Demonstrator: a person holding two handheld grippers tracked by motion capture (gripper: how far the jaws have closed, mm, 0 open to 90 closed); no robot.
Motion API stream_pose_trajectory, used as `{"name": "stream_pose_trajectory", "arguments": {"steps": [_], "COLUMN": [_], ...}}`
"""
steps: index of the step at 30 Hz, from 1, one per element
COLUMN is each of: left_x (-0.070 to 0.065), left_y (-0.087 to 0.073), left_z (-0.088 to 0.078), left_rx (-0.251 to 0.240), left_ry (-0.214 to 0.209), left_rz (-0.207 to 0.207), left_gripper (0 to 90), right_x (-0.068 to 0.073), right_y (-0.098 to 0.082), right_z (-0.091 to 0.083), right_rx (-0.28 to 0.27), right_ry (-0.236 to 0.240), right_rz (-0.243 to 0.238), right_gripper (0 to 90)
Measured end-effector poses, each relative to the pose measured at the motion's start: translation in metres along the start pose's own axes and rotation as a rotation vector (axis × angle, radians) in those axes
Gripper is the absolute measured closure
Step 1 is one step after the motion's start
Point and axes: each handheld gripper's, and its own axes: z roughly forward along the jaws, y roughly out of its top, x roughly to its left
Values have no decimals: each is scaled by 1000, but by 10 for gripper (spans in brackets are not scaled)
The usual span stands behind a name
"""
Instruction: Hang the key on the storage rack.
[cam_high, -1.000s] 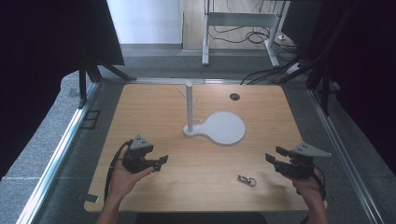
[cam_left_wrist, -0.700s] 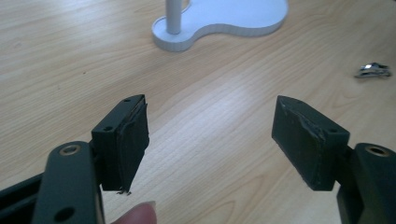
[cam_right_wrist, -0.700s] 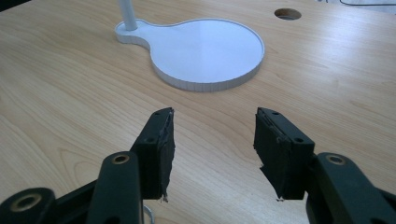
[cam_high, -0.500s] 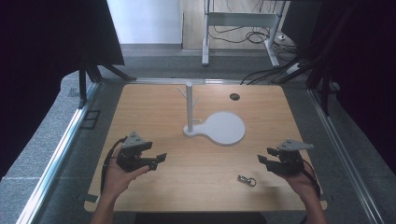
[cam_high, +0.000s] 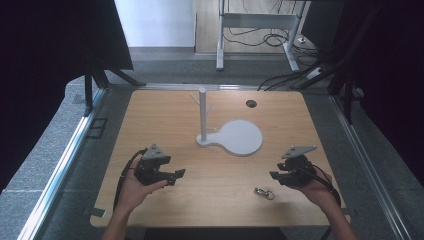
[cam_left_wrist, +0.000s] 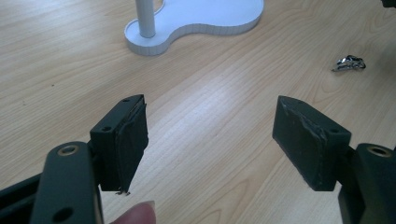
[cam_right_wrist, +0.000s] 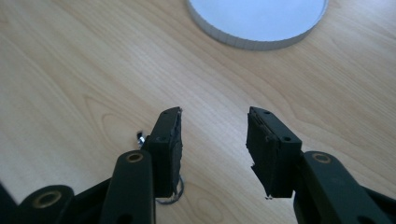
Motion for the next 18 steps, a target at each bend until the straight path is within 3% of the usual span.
{"name": "stream_pose_trajectory", "arguments": {"steps": [8,18], "left_x": [3,5], "left_y": [-5,-7], "left_z": [0,4], "left_rx": [6,26], "left_ry": [10,3], "left_rz": [-14,-7], "left_gripper": [272,272], "right_x": [4,17], "right_y": [3,11], "right_z": [5,24], "right_rx": [65,214], "right_ry": [52,96], "right_rz": [-43,-103], "right_gripper": [605,683]}}
